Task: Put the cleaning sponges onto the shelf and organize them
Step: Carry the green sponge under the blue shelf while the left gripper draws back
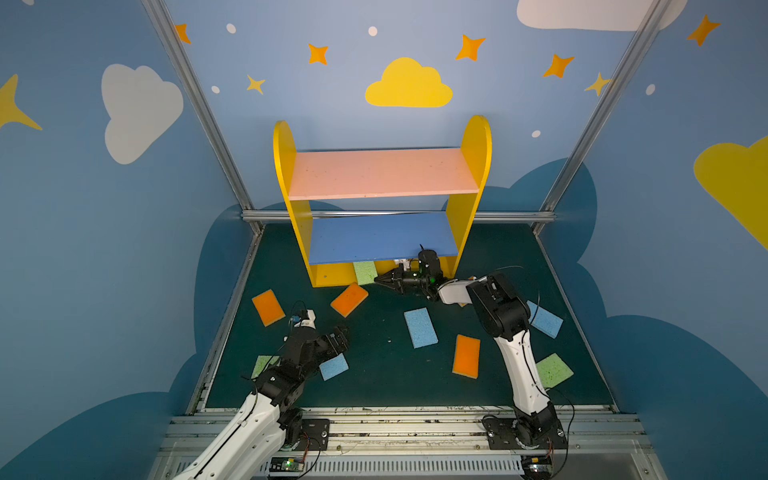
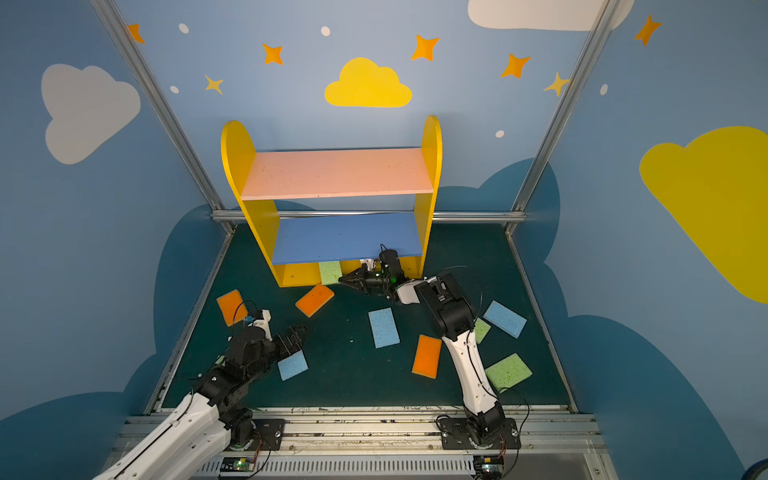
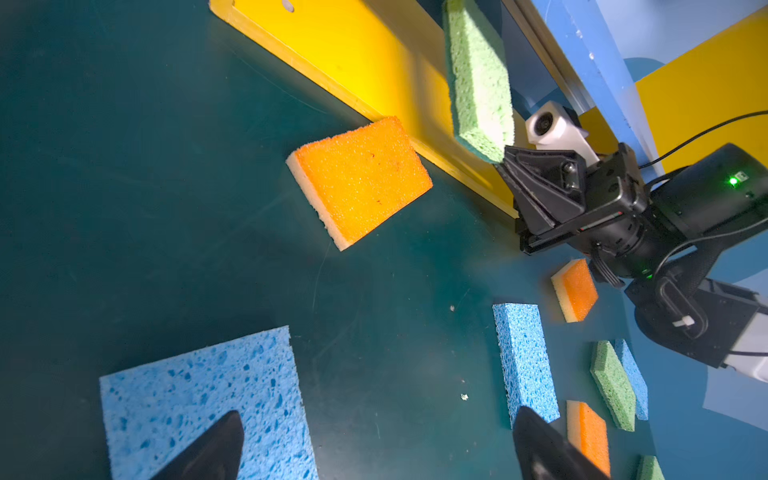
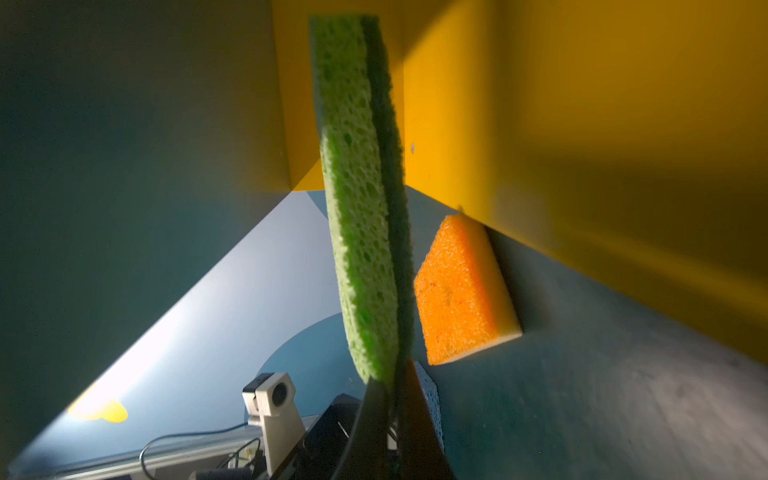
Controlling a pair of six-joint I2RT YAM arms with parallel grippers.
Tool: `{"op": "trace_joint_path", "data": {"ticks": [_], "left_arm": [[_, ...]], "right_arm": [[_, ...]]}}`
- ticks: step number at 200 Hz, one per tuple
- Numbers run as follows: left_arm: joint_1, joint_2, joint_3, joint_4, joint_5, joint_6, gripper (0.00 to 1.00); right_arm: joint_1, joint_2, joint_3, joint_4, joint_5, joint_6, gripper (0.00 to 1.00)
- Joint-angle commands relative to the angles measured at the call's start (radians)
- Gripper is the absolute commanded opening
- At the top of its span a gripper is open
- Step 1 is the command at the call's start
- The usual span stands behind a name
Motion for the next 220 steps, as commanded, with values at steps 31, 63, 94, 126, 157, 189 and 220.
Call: {"op": "trace_joint_path", "data": {"ticks": [31, 63, 94, 126, 157, 189, 220], "left_arm": [[0.020, -0.054, -0.009, -0.047, -0.008, 0.024, 0.99], [0.038, -0.099, 0.009, -0.077, 0.020, 0.030, 1.00], [0.048, -0.113, 0.057, -0.134, 0.027, 0.045, 1.00], [0.054, -0.141, 0.083, -0.164, 0.027, 0.048, 0.99], [0.064, -0.158, 0.109, -0.196, 0.023, 0.062, 0.99], [0.081, -0.192, 0.132, -0.248, -0.012, 0.076, 1.00], [0.090, -0.245, 0.123, -0.271, -0.065, 0.061, 0.99]], "right_arm": [[0.038, 0.043, 0.087, -0.089, 0.141, 0.069, 0.00], [0.056, 0.090, 0.137, -0.064, 0.191, 0.128, 0.00], [0.075, 0.132, 0.188, -0.042, 0.216, 0.163, 0.00], [0.095, 0.176, 0.251, -0.044, 0.221, 0.185, 0.00], [0.109, 0.205, 0.299, -0.054, 0.230, 0.183, 0.00], [0.118, 0.224, 0.346, -0.100, 0.236, 0.153, 0.00], [0.128, 0.245, 0.390, -0.128, 0.254, 0.133, 0.00]]}}
